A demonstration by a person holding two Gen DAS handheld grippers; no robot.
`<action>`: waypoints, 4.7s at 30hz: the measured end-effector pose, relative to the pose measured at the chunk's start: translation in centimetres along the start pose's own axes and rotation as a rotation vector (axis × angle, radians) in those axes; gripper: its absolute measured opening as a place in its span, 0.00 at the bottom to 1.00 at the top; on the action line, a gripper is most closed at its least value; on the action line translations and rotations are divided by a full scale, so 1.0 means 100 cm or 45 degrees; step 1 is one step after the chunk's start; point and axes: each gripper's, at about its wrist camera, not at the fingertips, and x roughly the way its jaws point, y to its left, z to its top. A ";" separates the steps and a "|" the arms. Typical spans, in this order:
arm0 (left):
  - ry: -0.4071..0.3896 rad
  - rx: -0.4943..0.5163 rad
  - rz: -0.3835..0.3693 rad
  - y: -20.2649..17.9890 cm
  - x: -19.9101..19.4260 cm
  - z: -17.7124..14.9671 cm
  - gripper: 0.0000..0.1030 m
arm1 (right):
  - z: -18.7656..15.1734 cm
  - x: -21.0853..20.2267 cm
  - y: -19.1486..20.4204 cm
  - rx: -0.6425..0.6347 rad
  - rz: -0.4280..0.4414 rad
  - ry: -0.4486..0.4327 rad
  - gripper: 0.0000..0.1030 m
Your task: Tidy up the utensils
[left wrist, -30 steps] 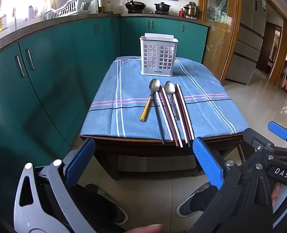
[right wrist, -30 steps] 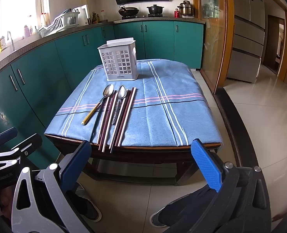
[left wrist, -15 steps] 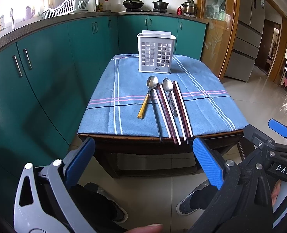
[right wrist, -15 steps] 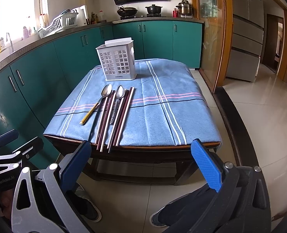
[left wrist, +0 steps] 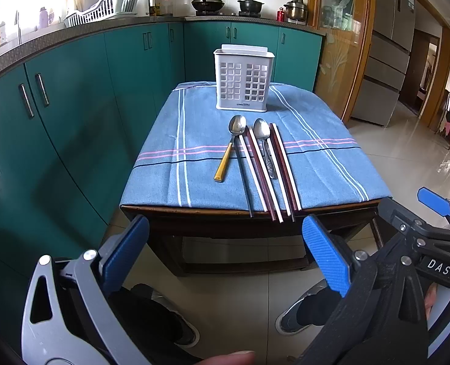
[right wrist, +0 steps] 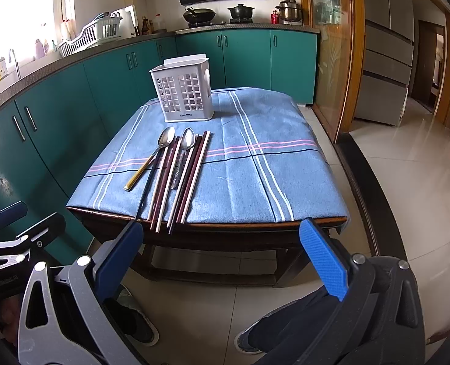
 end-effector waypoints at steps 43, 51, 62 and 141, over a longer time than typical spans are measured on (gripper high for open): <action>0.021 -0.001 -0.003 -0.001 0.003 -0.004 0.97 | -0.002 -0.004 -0.003 0.007 -0.001 -0.016 0.97; -0.115 -0.217 -0.160 0.014 -0.025 -0.015 0.97 | -0.003 -0.047 0.003 -0.039 0.077 -0.322 0.97; -0.023 -0.041 -0.574 -0.015 -0.034 -0.060 0.97 | -0.013 -0.050 -0.012 -0.097 0.091 -0.501 0.98; -0.009 0.193 -0.589 0.059 0.212 0.222 0.02 | 0.182 0.224 -0.018 -0.217 0.916 0.289 0.02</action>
